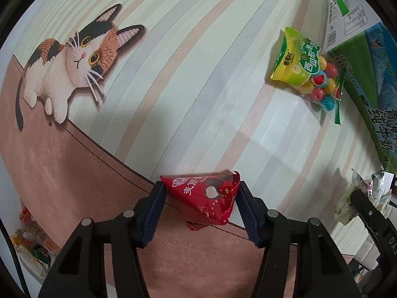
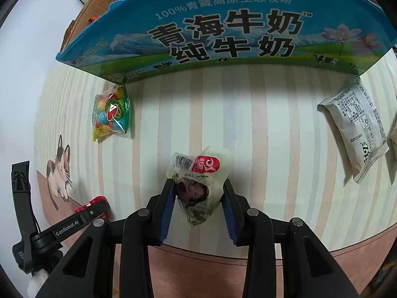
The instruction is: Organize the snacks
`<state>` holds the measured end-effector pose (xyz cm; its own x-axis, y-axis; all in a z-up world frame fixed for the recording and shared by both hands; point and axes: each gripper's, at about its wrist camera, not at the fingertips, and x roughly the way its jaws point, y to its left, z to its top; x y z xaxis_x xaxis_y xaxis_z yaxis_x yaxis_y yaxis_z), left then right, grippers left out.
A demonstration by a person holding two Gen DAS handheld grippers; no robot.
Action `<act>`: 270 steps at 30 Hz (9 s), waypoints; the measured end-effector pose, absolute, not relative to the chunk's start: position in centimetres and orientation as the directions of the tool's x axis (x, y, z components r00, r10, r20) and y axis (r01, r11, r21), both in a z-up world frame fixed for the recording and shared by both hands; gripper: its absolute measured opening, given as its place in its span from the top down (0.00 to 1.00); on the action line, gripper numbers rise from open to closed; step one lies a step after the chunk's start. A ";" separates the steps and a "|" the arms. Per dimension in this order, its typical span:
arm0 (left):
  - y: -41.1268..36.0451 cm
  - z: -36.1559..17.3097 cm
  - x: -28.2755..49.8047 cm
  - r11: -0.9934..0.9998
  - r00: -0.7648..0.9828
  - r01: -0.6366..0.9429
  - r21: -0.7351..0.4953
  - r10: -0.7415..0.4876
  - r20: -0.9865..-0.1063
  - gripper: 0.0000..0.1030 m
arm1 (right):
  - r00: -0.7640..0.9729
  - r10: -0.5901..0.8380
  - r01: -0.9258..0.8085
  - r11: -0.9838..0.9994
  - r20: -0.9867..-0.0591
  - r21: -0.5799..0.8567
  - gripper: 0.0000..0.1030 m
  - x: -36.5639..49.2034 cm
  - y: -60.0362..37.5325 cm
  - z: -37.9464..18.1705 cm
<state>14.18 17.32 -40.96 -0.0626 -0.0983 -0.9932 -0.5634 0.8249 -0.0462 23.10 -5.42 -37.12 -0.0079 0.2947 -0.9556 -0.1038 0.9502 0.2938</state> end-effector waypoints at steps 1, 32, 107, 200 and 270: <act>16.5 -40.4 14.3 0.825 -0.060 -0.563 -0.046 -0.096 -0.994 0.47 | -0.007 0.296 -0.104 0.950 -0.955 0.295 0.61 23.2 -5.6 -37.0; 5.2 -22.4 21.5 0.935 0.226 -0.258 -0.244 -0.187 -0.956 0.51 | 0.152 0.444 -0.097 0.896 -0.883 0.434 0.62 24.3 -11.7 -24.9; -4.0 -29.3 27.6 0.994 0.225 -0.107 -0.014 0.010 -0.974 0.15 | 0.041 0.150 -0.169 0.975 -0.988 0.141 0.12 30.8 -20.8 -31.9; 2.2 -39.8 19.5 0.992 -0.123 -0.124 -0.007 -0.022 -0.992 0.50 | -0.156 -0.002 -0.107 0.994 -0.988 0.015 0.25 21.0 -9.1 -40.6; -1.7 -30.3 29.7 0.972 0.042 -0.067 -0.226 -0.223 -0.974 0.64 | 0.184 0.288 0.124 0.942 -0.940 0.313 0.25 30.1 -21.0 -25.0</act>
<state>29.73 -1.73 -30.32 0.0425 -0.2234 -0.9738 -0.0667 0.9719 -0.2259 30.08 -21.05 -25.02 0.1841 0.2881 -0.9398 0.1239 0.9417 0.3129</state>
